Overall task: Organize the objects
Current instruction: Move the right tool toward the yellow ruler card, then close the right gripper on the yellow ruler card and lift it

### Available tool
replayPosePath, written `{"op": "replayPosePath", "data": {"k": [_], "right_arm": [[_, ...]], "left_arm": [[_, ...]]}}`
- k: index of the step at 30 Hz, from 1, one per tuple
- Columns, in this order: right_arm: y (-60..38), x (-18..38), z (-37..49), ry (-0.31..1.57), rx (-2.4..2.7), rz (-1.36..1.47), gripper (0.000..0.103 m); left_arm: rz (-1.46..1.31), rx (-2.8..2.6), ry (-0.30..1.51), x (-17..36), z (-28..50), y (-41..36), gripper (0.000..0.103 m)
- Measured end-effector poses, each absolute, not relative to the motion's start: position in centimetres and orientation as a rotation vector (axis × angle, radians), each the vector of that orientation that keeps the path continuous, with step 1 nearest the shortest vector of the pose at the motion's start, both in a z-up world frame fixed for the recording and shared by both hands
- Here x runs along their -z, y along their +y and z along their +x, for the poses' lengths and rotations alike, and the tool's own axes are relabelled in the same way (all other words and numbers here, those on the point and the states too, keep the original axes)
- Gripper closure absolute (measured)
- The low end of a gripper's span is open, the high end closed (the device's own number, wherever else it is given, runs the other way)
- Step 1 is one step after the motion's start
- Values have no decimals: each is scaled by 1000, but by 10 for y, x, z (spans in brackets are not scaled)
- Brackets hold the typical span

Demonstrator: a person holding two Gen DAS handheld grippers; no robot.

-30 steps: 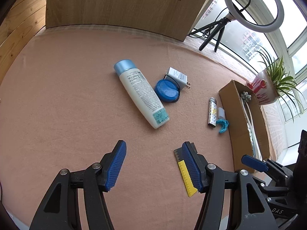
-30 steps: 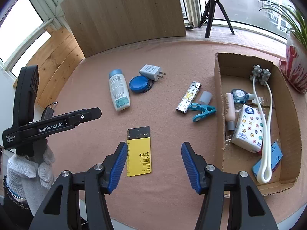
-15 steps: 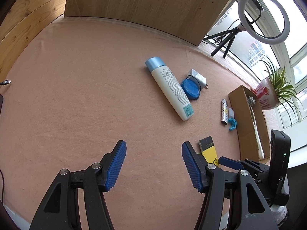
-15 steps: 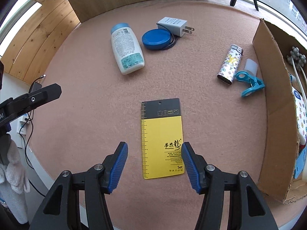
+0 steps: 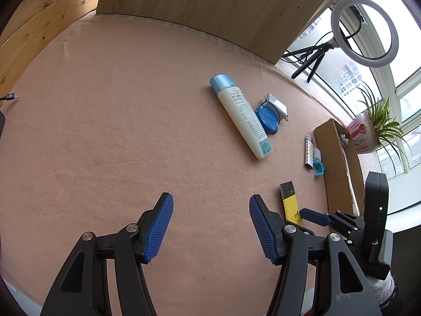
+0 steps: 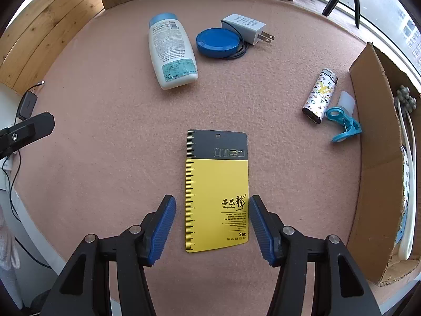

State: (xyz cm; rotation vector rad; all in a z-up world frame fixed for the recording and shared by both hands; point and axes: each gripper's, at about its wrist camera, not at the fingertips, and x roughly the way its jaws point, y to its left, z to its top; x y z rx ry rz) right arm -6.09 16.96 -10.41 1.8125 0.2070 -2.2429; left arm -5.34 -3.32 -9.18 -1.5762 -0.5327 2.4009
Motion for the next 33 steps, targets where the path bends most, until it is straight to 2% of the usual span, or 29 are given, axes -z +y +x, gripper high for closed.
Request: {"op": "replayPosePath", "data": {"k": [1, 2, 15, 33], "right_arm": [[170, 104, -60, 217, 2253, 1810, 59], [170, 103, -60, 212, 2253, 1805, 59], [181, 95, -53, 149, 2278, 1773, 59], [248, 29, -53, -23, 2488, 1614, 59]], "left_arm": [[-1576, -2401, -533, 91, -53, -34, 39], [-1576, -2401, -533, 91, -53, -34, 39], [-1588, -2387, -521, 94, -55, -23, 39], [-1593, -2363, -454, 92, -67, 6, 39]]}}
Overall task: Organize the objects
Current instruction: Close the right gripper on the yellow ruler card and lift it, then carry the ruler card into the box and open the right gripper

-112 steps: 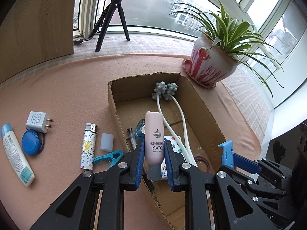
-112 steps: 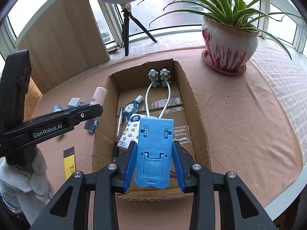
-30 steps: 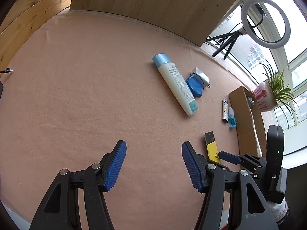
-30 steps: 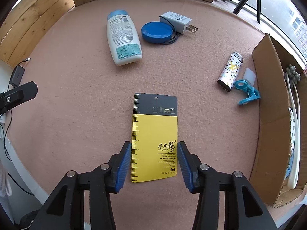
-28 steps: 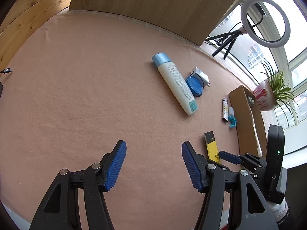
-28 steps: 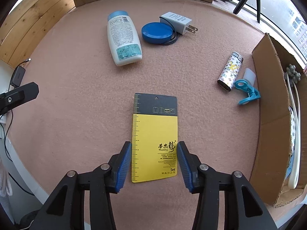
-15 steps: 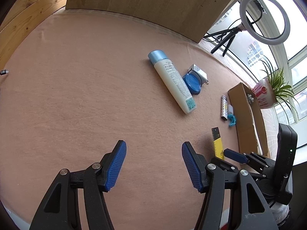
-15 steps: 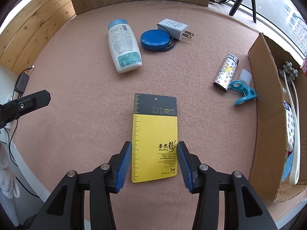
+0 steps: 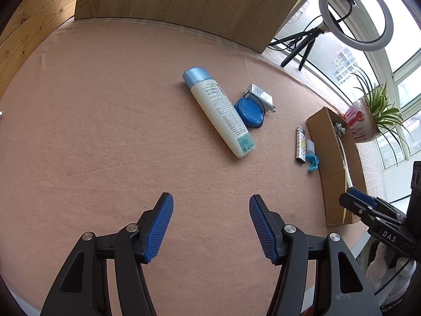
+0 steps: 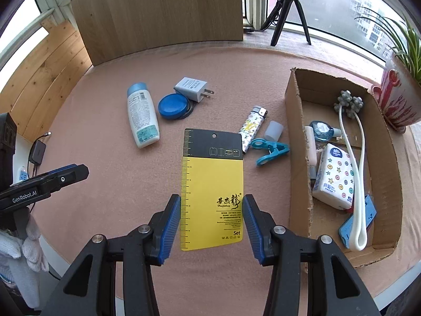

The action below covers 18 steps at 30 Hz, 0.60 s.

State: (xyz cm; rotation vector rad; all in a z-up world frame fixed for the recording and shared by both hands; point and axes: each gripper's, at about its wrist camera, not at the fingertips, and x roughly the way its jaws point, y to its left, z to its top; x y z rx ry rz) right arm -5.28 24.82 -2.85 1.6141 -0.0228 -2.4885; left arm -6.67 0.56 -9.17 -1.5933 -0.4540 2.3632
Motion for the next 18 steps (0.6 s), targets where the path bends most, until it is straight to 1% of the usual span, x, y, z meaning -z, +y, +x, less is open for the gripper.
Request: {"op": "replayPosePath", "data": {"k": [8, 18], "right_arm": [[302, 17, -55, -64, 2608, 1626, 59], [353, 33, -59, -110, 2678, 1713, 59]], "left_arm": [[-1603, -2348, -424, 93, -72, 19, 39], [-1610, -2327, -381, 94, -79, 36, 39]]}}
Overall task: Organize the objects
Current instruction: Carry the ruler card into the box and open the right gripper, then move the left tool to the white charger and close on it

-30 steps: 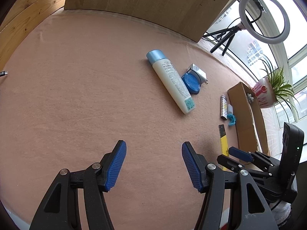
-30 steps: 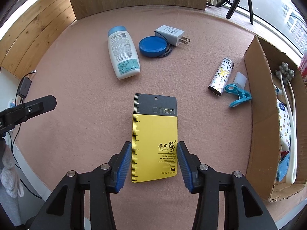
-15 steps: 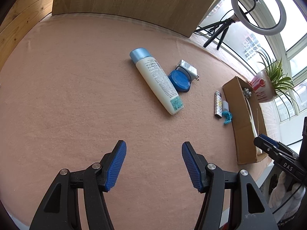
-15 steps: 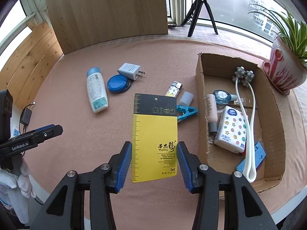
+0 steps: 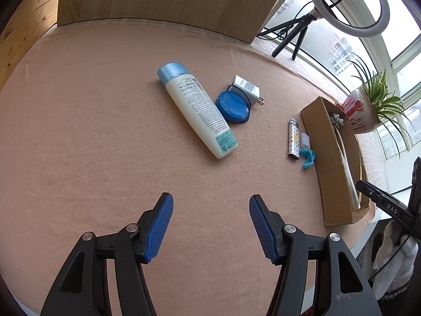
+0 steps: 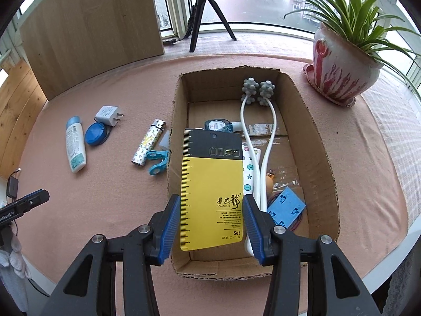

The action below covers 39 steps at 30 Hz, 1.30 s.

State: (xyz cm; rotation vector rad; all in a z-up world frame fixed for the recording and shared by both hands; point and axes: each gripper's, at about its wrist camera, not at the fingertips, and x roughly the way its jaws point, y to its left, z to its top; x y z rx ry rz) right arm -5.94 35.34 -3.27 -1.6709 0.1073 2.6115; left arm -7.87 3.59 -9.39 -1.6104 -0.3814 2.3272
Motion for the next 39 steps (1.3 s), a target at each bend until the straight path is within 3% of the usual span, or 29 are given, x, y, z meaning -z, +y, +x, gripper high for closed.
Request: {"op": "replayPosePath", "data": {"k": [10, 15, 39], "right_arm": [[377, 42, -58, 162, -2586, -1678, 59], [385, 38, -57, 234, -2586, -1650, 45], [312, 24, -103, 335, -2806, -1695, 45]], "left_arm": [[-1614, -2308, -353, 95, -85, 53, 39], [-1616, -2301, -337, 96, -86, 58, 39], [-1630, -2353, -285, 100, -116, 56, 39]]}}
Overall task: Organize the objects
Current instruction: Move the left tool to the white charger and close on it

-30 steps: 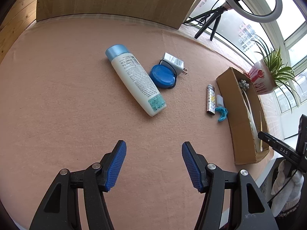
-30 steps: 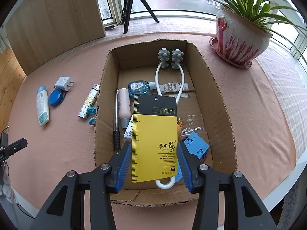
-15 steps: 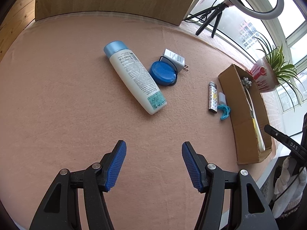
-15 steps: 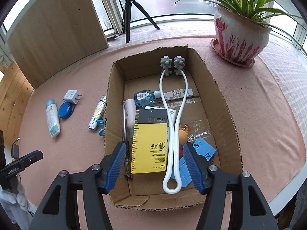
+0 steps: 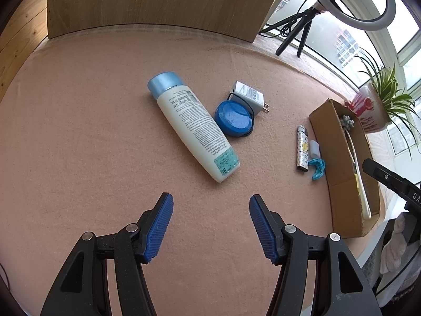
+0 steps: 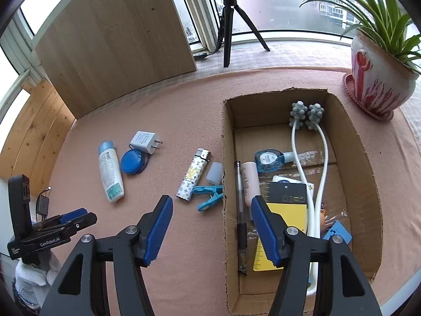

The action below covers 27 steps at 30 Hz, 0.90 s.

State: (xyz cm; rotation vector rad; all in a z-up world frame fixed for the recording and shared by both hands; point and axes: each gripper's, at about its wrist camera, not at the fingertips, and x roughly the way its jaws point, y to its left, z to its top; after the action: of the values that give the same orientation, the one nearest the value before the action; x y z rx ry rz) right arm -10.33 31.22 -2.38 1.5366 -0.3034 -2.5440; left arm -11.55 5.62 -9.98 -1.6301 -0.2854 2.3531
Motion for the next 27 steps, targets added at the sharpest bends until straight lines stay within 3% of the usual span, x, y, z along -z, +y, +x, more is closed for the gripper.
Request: {"op": "replayPosePath", "data": {"k": [8, 14, 27], "right_arm": [[279, 38, -122, -281, 2487, 1571, 45], [265, 48, -128, -284, 2452, 1610, 58], [272, 52, -123, -302, 2452, 1639, 59]], "left_arm": [[-1571, -2366, -253, 86, -165, 72, 39], [-1557, -2342, -244, 91, -214, 93, 39], [-1649, -2256, -234, 128, -295, 126, 37]]}}
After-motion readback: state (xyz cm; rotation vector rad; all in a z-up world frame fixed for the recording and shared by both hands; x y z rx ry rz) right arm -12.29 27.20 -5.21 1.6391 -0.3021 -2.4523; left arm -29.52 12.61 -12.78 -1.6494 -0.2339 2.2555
